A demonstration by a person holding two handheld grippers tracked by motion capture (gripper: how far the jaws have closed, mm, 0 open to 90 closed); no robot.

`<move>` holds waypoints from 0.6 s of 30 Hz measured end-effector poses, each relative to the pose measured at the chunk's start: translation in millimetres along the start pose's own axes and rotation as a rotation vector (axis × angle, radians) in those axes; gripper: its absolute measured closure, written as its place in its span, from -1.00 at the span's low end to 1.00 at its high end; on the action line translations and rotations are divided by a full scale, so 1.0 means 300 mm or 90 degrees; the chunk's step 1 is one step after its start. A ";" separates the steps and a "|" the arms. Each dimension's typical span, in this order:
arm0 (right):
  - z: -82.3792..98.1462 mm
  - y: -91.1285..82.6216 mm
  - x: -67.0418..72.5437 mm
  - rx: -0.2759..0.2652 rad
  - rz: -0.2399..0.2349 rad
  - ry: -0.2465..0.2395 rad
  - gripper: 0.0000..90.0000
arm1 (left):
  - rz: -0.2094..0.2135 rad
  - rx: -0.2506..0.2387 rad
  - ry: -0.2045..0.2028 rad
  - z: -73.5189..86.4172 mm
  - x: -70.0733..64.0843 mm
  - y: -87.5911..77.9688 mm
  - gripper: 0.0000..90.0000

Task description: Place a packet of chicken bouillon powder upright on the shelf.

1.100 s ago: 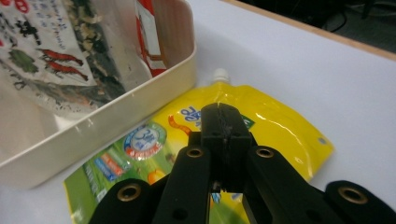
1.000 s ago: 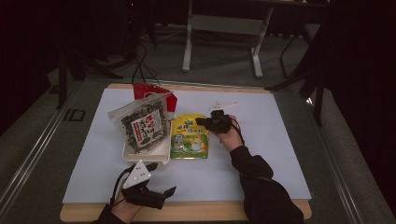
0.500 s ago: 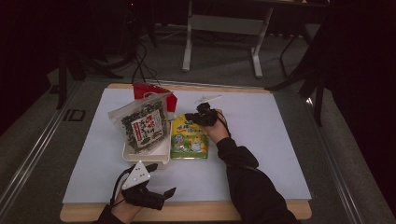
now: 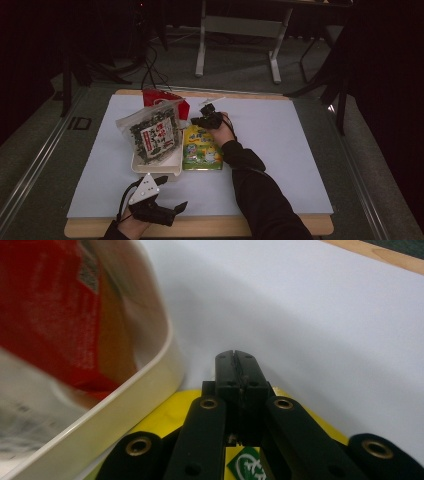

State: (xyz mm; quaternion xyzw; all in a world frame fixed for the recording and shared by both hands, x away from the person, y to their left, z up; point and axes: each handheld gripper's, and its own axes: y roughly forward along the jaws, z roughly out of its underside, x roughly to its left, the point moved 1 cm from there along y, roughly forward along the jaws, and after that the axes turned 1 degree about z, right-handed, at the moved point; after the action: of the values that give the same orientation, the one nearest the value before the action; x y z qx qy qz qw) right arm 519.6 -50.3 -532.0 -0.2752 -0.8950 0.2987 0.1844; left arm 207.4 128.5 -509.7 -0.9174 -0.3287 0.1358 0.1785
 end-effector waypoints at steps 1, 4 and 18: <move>-0.002 0.005 -0.001 0.002 0.000 0.003 1.00 | -0.001 0.001 -0.001 0.001 0.000 -0.001 -0.99; -0.013 0.026 -0.003 0.011 0.008 0.008 1.00 | -0.002 0.000 -0.002 0.002 0.000 -0.001 -0.99; -0.016 0.093 -0.032 0.047 0.033 0.036 1.00 | 0.003 0.002 -0.001 0.005 -0.006 -0.003 -0.99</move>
State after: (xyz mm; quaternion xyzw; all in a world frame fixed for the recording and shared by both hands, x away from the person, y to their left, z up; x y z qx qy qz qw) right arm 540.1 -35.4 -547.6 -0.2998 -0.8702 0.3284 0.2119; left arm 205.0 128.3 -510.5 -0.9178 -0.3265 0.1377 0.1794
